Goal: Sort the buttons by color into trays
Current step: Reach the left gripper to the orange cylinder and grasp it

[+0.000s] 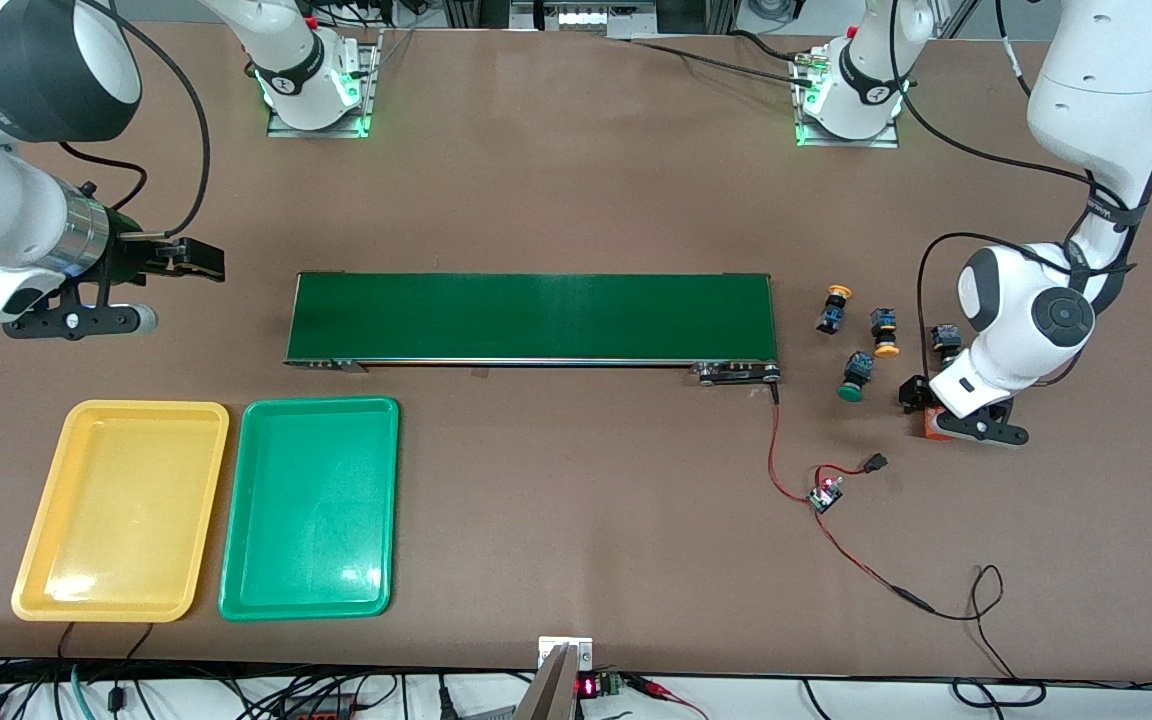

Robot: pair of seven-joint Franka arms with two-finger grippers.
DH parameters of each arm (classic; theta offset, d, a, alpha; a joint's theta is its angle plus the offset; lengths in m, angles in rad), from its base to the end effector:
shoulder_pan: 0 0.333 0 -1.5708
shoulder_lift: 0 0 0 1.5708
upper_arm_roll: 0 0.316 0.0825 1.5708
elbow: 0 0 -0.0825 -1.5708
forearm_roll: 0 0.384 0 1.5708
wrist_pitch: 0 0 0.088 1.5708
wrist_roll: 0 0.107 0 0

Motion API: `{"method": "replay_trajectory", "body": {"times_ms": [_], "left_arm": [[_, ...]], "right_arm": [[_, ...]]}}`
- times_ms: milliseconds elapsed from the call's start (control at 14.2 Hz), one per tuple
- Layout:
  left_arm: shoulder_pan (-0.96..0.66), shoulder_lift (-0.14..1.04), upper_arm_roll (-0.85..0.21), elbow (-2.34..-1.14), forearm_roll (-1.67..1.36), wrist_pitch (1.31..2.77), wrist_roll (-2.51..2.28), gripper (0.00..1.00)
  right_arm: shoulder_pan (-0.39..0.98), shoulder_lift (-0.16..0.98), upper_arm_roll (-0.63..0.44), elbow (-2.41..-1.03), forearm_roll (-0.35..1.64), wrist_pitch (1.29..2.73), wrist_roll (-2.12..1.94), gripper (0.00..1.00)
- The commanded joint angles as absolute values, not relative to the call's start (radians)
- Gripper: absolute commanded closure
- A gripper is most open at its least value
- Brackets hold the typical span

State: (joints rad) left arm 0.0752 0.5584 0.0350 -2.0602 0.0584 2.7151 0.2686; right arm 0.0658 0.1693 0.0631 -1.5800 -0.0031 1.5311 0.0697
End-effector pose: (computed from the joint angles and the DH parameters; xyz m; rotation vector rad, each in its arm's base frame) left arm 0.5952 0.0636 0.1679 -3.0584 0.3326 -0.1327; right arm 0.5853 0.0730 0.5203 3.1077 0.0928 -0.3395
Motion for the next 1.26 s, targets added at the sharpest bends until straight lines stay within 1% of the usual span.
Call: {"method": "replay_trajectory", "body": {"times_ms": [0,70,211,351,422,492,632,703,843,984,1195], "left_arm": [[0.083,0.543,0.031,-2.056,0.075,2.718,0.288,0.65],[0.083,0.535,0.026,-2.051,0.075,2.708,0.294,0.68],[0.077,0.503,0.018,-2.013,0.077,2.628,0.319,0.68],[0.061,0.473,-0.003,-1.916,0.077,2.437,0.350,0.68],[0.063,0.463,-0.035,-1.873,0.075,2.339,0.369,0.67],[0.072,0.447,-0.067,-1.855,0.058,2.248,0.364,0.66],[0.067,0.398,-0.157,-1.853,0.058,2.110,0.376,0.67],[0.067,0.390,-0.214,-1.852,0.058,2.065,0.376,0.67],[0.061,0.394,-0.306,-1.853,0.061,2.048,0.405,0.66],[0.061,0.419,-0.401,-1.862,0.061,2.065,0.503,0.69],[0.058,0.433,-0.489,-1.864,0.060,2.068,0.730,0.71]], "right_arm": [[0.075,0.176,0.060,-1.566,0.002,1.526,0.074,0.00],[0.075,0.178,0.060,-1.566,0.002,1.525,0.074,0.00],[0.077,0.181,0.060,-1.566,0.002,1.523,0.080,0.00],[0.074,0.183,0.060,-1.566,0.002,1.523,0.077,0.00],[0.071,0.187,0.060,-1.566,0.003,1.523,0.077,0.00],[0.069,0.189,0.060,-1.566,0.002,1.522,0.074,0.00],[0.068,0.189,0.058,-1.566,0.003,1.520,0.071,0.00],[0.067,0.189,0.058,-1.566,0.002,1.520,0.071,0.00],[0.066,0.189,0.057,-1.566,0.003,1.520,0.071,0.00],[0.064,0.189,0.057,-1.566,0.003,1.520,0.071,0.00],[0.063,0.189,0.055,-1.566,0.003,1.520,0.071,0.00]]}}
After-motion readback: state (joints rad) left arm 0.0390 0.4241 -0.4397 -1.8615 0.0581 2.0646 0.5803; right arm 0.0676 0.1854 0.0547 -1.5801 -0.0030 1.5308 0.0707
